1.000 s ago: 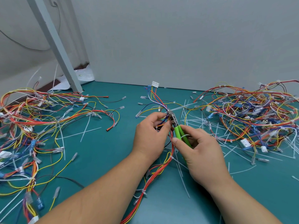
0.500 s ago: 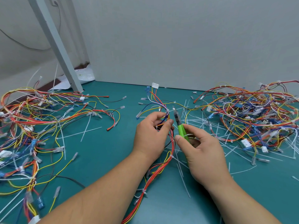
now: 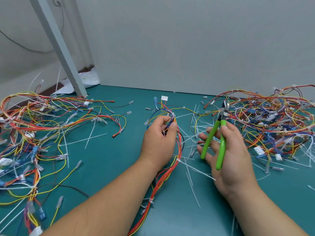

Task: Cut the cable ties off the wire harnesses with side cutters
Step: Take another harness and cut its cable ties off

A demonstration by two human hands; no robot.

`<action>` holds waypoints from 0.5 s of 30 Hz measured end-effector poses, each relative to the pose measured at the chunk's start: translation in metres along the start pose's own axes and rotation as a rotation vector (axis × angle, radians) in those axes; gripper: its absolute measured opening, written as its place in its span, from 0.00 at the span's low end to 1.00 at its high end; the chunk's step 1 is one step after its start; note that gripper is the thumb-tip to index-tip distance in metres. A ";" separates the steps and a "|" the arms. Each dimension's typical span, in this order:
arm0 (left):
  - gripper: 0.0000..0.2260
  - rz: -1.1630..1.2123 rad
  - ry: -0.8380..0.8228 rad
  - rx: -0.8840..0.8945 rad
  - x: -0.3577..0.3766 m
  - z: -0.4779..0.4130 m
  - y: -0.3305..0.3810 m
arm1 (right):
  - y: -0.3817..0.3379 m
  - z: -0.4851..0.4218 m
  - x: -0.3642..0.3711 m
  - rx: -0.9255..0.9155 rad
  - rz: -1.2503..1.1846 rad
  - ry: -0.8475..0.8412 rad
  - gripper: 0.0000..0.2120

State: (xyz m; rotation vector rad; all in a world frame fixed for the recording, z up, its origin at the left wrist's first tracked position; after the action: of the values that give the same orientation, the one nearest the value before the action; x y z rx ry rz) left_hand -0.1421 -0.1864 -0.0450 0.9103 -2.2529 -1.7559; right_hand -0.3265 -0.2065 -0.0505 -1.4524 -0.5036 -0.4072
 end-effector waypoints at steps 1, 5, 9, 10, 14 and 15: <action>0.03 0.014 -0.032 -0.003 0.002 0.000 0.000 | 0.003 0.000 0.000 0.027 -0.005 -0.002 0.08; 0.11 0.087 -0.163 0.008 0.009 0.003 0.001 | 0.009 0.001 -0.002 0.127 -0.093 0.004 0.08; 0.12 0.101 -0.104 -0.001 0.004 0.002 0.003 | 0.002 0.000 -0.001 0.061 -0.122 -0.015 0.04; 0.12 0.125 -0.063 -0.008 0.001 0.001 0.003 | 0.001 0.000 0.001 0.036 -0.103 -0.034 0.07; 0.13 0.208 0.114 -0.077 -0.016 -0.007 -0.006 | -0.003 0.006 0.008 -0.085 0.132 -0.132 0.18; 0.13 0.215 0.141 -0.096 -0.020 -0.009 -0.010 | -0.004 0.009 0.010 -0.135 0.228 -0.163 0.17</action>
State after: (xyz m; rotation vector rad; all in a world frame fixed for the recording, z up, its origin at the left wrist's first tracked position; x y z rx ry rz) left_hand -0.1182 -0.1846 -0.0463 0.7189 -2.0724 -1.6363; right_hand -0.3210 -0.1972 -0.0406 -1.6619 -0.4409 -0.1437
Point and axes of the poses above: each hand's wrist, its own z-axis away from the middle knuckle, its own x-axis out of the palm, y = z × x, the point moved 6 cm from there along -z, towards the middle knuckle, and after that the axes turned 5 degrees about -z, right-handed, at the moved point
